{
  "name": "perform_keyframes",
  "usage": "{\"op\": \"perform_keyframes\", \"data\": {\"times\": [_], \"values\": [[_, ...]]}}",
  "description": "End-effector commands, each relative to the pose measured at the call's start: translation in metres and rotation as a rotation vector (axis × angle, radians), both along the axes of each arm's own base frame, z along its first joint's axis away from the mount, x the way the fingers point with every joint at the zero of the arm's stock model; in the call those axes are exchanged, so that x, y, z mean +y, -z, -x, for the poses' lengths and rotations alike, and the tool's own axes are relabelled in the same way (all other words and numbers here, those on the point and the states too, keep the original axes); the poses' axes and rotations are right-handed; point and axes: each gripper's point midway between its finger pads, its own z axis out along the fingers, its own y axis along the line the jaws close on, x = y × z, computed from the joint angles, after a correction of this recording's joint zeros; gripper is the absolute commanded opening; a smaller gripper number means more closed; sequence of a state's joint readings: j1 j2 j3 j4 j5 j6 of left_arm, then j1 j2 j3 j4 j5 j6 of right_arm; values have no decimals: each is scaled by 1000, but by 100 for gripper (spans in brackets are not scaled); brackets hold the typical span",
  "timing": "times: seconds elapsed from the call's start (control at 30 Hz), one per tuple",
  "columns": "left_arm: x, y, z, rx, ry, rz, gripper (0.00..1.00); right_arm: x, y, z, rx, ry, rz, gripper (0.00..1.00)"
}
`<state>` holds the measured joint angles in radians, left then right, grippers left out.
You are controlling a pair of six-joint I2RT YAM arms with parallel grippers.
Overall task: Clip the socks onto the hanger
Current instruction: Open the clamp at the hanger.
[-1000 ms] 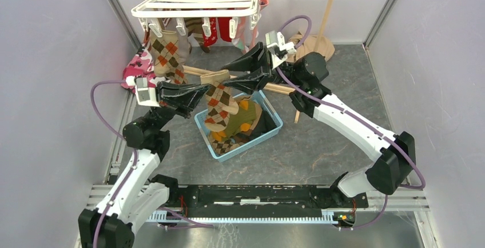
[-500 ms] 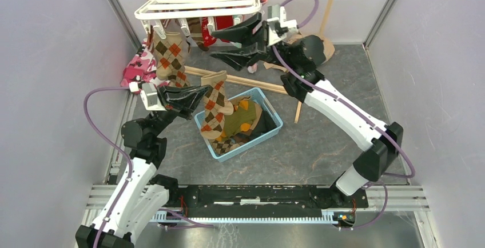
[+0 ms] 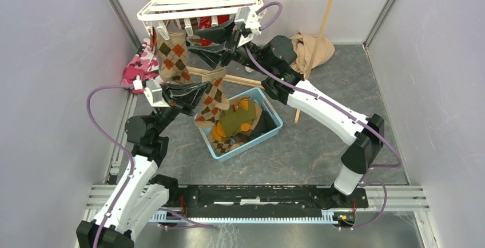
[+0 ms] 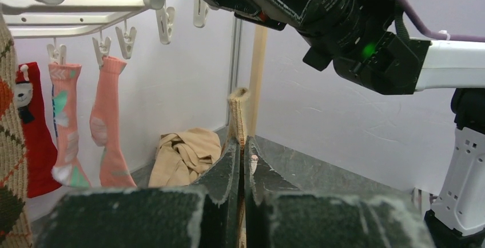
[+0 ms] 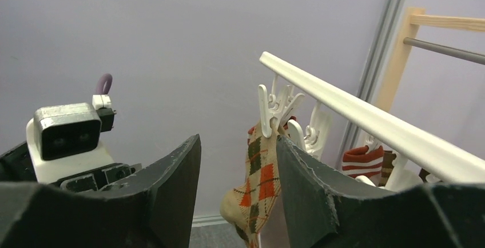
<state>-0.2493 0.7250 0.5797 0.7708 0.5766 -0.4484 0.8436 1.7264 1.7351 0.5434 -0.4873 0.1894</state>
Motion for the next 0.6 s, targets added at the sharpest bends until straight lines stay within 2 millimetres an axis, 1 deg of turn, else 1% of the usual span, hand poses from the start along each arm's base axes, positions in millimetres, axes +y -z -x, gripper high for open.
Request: {"op": "perform_keyframes", "data": {"times": [0.0,0.27,0.37,0.57], "values": [[3,3,-5,-31,-39,-17,2,-7,-15,-15,6,131,-62,57],[5,6,-3,-27,-58,-33,2,-12,-11,-30,62,207,-116,57],[7,7,-2,-25,-67,-35,2,-12,-6,-32,79,215,-115,57],[9,6,-4,-26,-82,-20,2,-11,-5,-31,96,215,-141,59]]}}
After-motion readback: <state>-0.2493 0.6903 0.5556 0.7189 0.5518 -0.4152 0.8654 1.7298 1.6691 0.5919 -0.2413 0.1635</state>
